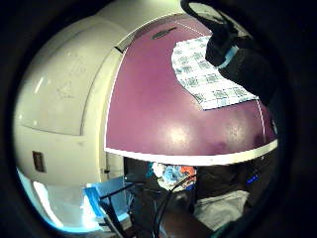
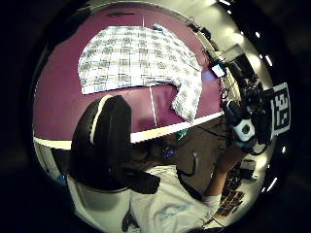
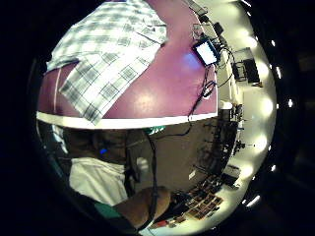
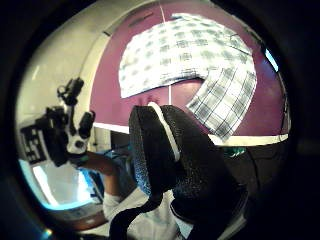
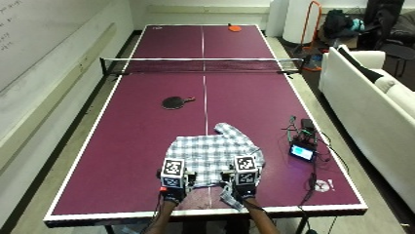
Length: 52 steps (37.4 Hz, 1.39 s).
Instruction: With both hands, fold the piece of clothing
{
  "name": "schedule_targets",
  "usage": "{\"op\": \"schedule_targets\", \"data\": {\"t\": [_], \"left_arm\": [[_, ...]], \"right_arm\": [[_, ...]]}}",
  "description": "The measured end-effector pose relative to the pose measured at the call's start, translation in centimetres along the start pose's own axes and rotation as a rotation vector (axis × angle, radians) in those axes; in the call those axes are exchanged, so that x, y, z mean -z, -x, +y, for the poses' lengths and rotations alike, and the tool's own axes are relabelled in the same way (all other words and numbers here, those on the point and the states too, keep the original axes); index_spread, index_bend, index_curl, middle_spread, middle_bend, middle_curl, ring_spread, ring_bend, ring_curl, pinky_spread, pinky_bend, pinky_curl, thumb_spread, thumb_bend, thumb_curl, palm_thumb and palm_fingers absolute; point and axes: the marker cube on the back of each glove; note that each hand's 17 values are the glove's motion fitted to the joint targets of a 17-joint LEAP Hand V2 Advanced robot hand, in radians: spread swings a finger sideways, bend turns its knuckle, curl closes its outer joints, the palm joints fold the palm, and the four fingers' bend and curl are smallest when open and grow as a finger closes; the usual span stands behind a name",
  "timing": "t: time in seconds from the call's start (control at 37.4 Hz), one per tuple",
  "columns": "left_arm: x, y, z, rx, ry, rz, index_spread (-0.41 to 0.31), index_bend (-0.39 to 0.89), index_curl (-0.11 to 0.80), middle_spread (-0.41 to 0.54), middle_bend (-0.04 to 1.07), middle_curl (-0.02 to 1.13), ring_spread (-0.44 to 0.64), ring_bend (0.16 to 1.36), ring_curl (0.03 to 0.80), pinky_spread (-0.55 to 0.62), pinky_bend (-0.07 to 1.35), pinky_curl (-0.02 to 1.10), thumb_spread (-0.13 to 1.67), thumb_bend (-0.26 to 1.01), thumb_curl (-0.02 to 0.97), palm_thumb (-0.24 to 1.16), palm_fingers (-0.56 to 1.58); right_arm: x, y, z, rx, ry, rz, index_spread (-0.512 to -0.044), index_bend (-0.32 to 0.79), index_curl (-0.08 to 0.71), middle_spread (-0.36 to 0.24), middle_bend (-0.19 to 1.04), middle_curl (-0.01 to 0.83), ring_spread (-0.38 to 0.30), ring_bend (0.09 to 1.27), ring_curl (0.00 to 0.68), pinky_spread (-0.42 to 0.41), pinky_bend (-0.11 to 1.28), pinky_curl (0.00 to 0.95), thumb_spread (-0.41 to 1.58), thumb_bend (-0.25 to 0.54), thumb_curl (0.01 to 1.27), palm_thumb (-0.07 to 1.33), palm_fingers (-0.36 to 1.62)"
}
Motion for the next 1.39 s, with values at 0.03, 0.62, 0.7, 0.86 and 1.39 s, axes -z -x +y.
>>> {"op": "schedule_targets", "data": {"t": [0.03,0.62,0.7,0.86,1.39], "left_arm": [[-0.1,0.0,0.0,0.001,0.002,0.001,-0.011,0.08,0.022,-0.017,0.22,0.06,0.04,0.5,0.102,0.07,0.43,0.1,0.45,0.13,0.038,0.21,0.6],[0.0,-0.2,0.3,-0.017,0.009,0.011,-0.022,0.1,0.135,-0.025,0.21,0.27,0.09,0.61,0.278,0.13,0.5,0.3,1.16,0.08,0.148,0.26,0.48],[-0.5,-0.3,0.2,-0.01,0.009,0.02,-0.022,0.1,0.143,-0.024,0.2,0.29,0.09,0.62,0.284,0.13,0.5,0.31,1.18,0.07,0.158,0.26,0.47],[-2.5,-0.2,-0.6,0.058,-0.023,0.03,-0.022,0.1,0.156,-0.022,0.2,0.31,0.1,0.63,0.295,0.14,0.49,0.32,1.21,0.04,0.177,0.26,0.45],[-7.7,0.1,-2.3,0.033,0.131,-0.009,-0.085,0.29,0.254,-0.051,0.18,0.33,0.04,0.6,0.294,0.13,0.4,0.33,1.22,0.03,0.245,0.42,0.56]], "right_arm": [[0.1,0.1,0.1,-0.001,0.0,0.001,-0.178,0.15,0.038,-0.023,0.23,0.057,0.043,0.23,0.032,0.112,0.36,0.08,0.43,0.13,0.03,0.21,0.25],[2.4,0.7,1.2,0.012,-0.018,0.052,-0.358,0.13,0.174,-0.037,0.24,0.222,0.109,0.28,0.157,0.238,0.42,0.243,1.14,0.072,0.13,0.27,0.13],[1.8,0.2,0.8,0.014,-0.015,0.06,-0.36,0.13,0.179,-0.032,0.25,0.235,0.113,0.28,0.166,0.241,0.43,0.254,1.15,0.059,0.14,0.28,0.11],[-0.1,-1.0,0.2,-0.016,0.023,0.048,-0.347,0.01,0.135,-0.003,0.18,0.236,0.12,0.35,0.198,0.219,0.64,0.321,1.15,0.026,0.17,0.29,0.08],[-5.8,-3.6,-0.4,-0.095,0.251,-0.029,-0.294,0.21,0.111,0.003,0.25,0.258,0.045,0.56,0.27,0.09,0.84,0.374,1.05,-0.01,0.23,0.31,0.15]]}}
